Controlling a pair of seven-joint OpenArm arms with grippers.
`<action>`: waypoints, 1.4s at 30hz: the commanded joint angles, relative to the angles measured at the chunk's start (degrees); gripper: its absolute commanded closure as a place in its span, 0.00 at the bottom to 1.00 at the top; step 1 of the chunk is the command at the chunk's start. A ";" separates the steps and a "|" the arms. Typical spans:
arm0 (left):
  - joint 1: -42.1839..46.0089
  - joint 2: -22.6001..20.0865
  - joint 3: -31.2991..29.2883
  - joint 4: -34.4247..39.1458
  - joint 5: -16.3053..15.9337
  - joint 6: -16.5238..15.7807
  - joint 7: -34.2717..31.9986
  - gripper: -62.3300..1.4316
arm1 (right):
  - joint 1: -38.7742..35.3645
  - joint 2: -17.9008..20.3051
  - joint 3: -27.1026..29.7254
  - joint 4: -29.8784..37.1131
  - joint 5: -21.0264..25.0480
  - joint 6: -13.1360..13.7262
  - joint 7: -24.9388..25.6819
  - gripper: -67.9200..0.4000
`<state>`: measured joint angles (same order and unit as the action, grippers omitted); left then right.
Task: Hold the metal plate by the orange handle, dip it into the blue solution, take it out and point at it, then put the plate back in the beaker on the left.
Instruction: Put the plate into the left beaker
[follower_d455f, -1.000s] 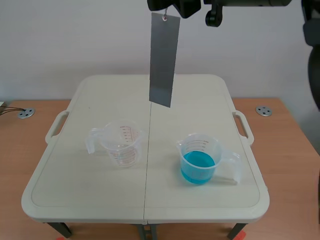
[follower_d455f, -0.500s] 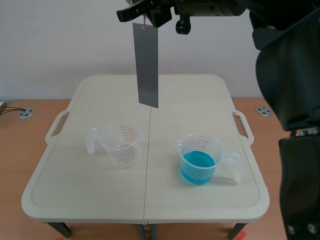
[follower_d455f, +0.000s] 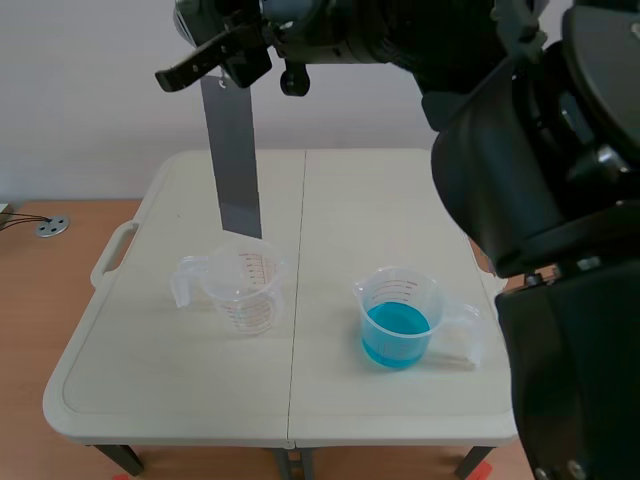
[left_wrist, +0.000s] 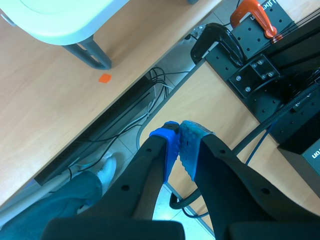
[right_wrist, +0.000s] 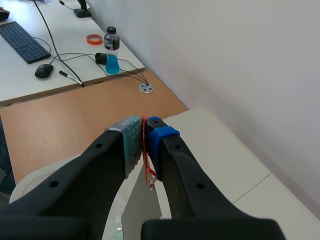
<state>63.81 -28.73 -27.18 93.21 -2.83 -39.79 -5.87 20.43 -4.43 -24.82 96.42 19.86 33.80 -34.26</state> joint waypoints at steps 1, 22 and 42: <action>-0.04 0.13 0.17 0.37 -0.50 -0.09 -0.52 0.93 | 1.51 -0.24 -0.57 -0.20 -0.09 -0.20 1.97 0.98; -0.04 0.13 0.17 0.37 -0.50 -0.09 -0.52 0.93 | 2.05 -2.75 -2.23 -7.85 -4.57 -0.39 6.62 0.98; -0.04 0.13 0.17 0.37 -0.50 -0.09 -0.52 0.93 | 2.25 -2.78 -2.27 -14.29 -4.72 -0.37 9.20 0.98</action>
<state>63.79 -28.73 -27.18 93.21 -2.83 -39.79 -5.87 21.08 -6.68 -26.76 82.08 14.52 33.61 -25.93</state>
